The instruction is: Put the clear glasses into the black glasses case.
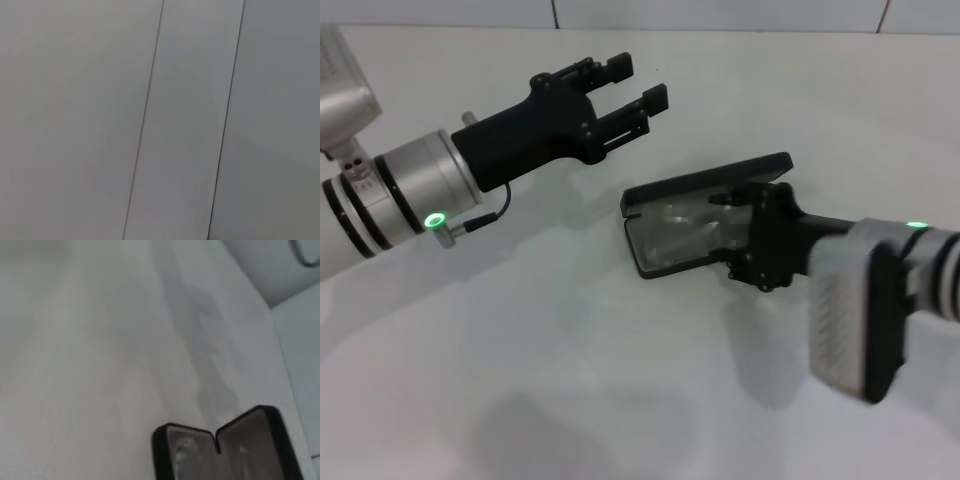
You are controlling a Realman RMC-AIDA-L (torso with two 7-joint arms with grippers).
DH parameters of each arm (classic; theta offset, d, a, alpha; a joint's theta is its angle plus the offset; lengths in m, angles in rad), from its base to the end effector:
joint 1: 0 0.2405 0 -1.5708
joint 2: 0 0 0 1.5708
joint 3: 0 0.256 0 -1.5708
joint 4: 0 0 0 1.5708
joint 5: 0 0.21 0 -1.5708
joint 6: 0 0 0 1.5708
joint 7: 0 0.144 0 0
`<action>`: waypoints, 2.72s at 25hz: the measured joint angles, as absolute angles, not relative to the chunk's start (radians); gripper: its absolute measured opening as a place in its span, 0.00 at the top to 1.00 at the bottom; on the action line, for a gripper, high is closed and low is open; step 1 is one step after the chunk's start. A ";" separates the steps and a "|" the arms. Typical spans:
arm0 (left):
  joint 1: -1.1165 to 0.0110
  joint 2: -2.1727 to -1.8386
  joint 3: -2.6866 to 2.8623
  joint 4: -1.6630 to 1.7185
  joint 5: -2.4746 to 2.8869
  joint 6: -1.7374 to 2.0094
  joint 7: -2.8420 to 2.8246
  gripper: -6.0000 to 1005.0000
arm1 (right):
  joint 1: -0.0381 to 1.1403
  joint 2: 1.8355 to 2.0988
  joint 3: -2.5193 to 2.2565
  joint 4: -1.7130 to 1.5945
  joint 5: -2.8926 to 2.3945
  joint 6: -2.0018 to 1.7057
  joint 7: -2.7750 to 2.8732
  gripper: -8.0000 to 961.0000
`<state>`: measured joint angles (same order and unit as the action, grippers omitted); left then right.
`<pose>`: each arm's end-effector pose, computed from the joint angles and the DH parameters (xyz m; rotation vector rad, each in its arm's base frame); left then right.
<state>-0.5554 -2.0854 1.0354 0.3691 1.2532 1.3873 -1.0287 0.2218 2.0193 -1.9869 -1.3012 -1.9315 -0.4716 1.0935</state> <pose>-0.2256 0.3488 -0.0306 -2.4015 -0.4872 -1.1227 0.1865 0.3167 -0.0862 -2.4152 -0.7613 -0.1244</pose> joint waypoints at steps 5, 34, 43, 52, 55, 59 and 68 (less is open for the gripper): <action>-0.554 -2.083 1.035 0.369 1.253 1.384 -1.030 0.32 | 0.204 2.017 -1.780 -1.308 -1.768 -0.767 1.093 0.35; -0.727 -2.096 1.440 0.369 1.377 0.966 -1.215 0.32 | 0.293 1.936 -0.821 -0.702 -1.689 -1.798 1.157 0.35; -0.694 -2.097 1.480 0.376 1.281 1.052 -1.100 0.32 | 0.298 1.941 -0.819 -0.703 -1.691 -1.803 1.161 0.34; -0.544 -2.005 1.463 0.528 1.203 1.556 -1.131 0.32 | 0.409 1.977 -0.828 -0.668 -1.671 -1.859 1.155 0.29; -0.487 -1.979 1.462 0.549 1.203 1.644 -1.076 0.25 | 0.464 1.996 -0.841 -0.637 -1.683 -1.860 1.130 0.17; -0.427 -1.969 1.431 0.552 1.219 1.683 -0.991 0.15 | 0.511 2.013 -0.887 -0.619 -1.699 -1.851 1.112 0.07; -0.367 -1.969 1.386 0.548 1.256 1.697 -0.936 0.13 | 0.558 2.023 -0.899 -0.539 -1.691 -1.803 1.016 0.08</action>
<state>-0.3670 -1.9690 1.3864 0.5481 1.2556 1.6967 -0.9355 0.5584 2.0228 -0.8993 -0.5389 -1.6915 -1.8031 1.0163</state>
